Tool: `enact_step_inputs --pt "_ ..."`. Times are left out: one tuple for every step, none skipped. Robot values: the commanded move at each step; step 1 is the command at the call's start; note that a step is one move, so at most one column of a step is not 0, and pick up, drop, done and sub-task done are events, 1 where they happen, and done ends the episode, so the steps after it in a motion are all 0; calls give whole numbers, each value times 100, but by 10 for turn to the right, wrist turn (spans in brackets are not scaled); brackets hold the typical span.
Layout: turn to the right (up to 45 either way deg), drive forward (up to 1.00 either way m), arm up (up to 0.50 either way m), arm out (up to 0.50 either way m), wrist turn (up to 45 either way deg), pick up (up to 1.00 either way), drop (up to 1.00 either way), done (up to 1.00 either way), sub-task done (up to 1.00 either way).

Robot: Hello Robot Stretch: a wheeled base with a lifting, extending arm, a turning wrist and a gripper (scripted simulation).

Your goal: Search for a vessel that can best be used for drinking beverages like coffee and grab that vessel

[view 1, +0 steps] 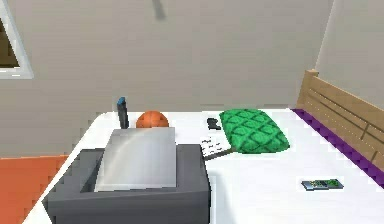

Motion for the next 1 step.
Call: enact_step_inputs --pt "0 0 0 0 0 100 0 0 0"
